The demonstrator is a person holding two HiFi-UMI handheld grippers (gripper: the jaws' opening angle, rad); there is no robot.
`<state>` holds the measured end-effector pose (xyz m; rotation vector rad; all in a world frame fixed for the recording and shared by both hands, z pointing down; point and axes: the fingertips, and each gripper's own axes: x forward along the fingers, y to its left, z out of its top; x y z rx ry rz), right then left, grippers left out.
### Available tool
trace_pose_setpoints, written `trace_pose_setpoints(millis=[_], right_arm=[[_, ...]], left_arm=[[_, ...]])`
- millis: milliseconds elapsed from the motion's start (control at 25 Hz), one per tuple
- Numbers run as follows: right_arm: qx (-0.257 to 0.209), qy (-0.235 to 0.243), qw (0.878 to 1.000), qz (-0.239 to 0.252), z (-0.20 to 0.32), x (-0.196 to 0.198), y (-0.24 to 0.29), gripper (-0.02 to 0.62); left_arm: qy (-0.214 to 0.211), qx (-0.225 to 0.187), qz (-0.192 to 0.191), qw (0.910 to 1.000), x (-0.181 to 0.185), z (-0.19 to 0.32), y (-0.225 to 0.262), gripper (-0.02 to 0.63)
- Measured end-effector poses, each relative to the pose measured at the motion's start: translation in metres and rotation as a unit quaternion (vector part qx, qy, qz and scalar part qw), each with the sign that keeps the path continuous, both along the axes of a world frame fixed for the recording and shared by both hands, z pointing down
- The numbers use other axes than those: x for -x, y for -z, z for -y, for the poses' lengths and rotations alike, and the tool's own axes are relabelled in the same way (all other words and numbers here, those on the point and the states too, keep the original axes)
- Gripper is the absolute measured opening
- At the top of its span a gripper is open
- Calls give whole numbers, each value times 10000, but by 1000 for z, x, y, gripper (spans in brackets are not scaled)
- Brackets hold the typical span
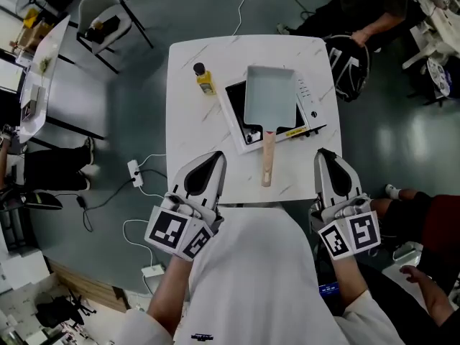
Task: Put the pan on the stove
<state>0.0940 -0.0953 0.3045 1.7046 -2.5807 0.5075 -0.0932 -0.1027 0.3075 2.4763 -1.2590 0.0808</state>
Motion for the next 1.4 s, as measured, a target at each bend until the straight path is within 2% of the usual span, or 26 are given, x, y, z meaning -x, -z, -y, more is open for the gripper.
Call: trace_pose_setpoints(millis=[160,360,600,800,1400], right_arm=[[-153,37,9999,-31,-3,5,11,3],[-4,199,9993,318,-12,14,12,3],[-61,254,9993,269,-13,18,16,3],[1,388,9982,462,-15,24,20,3],[-80,304,9993,222,-18,15,23,3]], left_arm=[[18,-189,134,9997,1,-7,10,0],[-34,-116,15,9999,-2,-12,11,0],[-27,-235,66,9997,-3,-12,18,0],[3,-257,120,9996,2,-15,17,0],[-14,-332,113,9994,-2,-14,22,0]])
